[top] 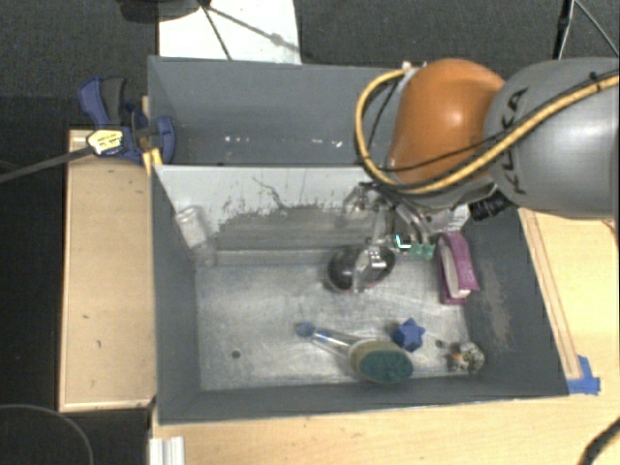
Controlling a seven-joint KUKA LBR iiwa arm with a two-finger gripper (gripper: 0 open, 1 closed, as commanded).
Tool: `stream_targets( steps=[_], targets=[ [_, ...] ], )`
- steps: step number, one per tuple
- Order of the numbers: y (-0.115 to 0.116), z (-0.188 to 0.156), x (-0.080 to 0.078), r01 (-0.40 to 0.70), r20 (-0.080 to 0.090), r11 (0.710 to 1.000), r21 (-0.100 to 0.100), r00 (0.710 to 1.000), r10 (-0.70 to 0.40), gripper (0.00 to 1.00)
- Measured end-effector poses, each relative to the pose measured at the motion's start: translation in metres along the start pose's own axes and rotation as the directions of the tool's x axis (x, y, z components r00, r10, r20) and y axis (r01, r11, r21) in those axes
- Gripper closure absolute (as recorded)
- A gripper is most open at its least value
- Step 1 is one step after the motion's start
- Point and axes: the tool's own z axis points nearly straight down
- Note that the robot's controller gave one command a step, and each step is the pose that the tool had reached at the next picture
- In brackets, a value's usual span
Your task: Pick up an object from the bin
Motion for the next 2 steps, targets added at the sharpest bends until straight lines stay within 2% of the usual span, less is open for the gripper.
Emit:
stream_targets(
  steps=[1,2],
  targets=[
    [-0.061,0.111,-0.001,0.126,0.016,0.992,-0.001,0.992,-0.126,0.00],
    [-0.020,0.081,-0.003,0.069,0.012,0.998,-0.001,0.998,-0.069,0.00]
  ],
)
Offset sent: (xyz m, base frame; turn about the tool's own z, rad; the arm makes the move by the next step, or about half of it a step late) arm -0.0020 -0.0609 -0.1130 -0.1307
